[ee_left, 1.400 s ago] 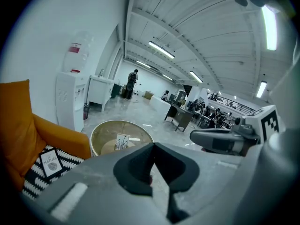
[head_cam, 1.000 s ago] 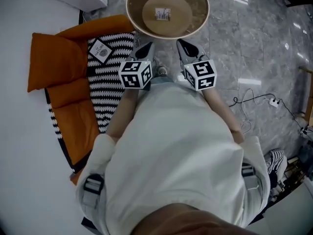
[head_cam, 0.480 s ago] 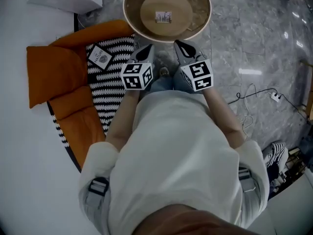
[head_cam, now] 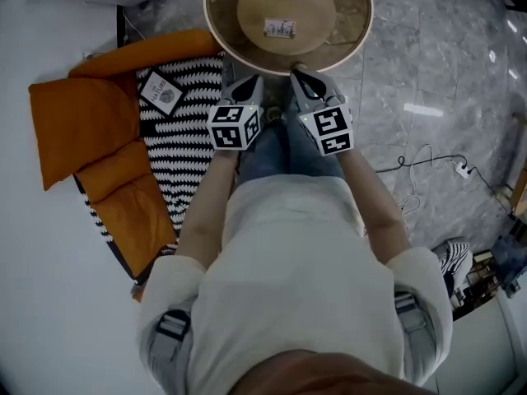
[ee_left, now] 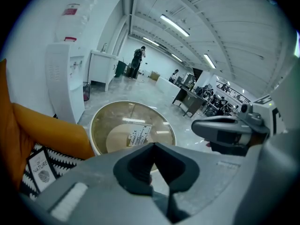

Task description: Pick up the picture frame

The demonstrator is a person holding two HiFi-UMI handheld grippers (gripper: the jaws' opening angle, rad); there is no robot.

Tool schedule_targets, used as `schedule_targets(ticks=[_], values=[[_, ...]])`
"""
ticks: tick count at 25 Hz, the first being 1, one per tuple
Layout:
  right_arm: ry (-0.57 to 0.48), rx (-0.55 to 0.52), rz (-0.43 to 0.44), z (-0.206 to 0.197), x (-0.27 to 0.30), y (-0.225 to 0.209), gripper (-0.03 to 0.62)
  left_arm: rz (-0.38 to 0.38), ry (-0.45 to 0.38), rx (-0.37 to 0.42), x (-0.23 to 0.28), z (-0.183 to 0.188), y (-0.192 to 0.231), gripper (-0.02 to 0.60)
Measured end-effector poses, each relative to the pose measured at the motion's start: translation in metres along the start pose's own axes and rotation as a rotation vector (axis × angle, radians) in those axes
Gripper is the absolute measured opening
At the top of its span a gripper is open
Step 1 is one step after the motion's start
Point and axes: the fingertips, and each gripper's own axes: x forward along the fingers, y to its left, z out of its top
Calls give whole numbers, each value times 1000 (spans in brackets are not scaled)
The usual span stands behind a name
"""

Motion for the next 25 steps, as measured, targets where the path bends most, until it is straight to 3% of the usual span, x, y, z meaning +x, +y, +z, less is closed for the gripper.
schedule_targets(ticks=[7,18,25], values=[[71,23,15,-29,51,-47,2,39,44,-11,56,-5,26,0],[191,51,42,-96,124,-96,3,92,129,60,154,-29,66,18],[267,55,66,-132,166,-110,138,90,186,116,199,-43,89,136]])
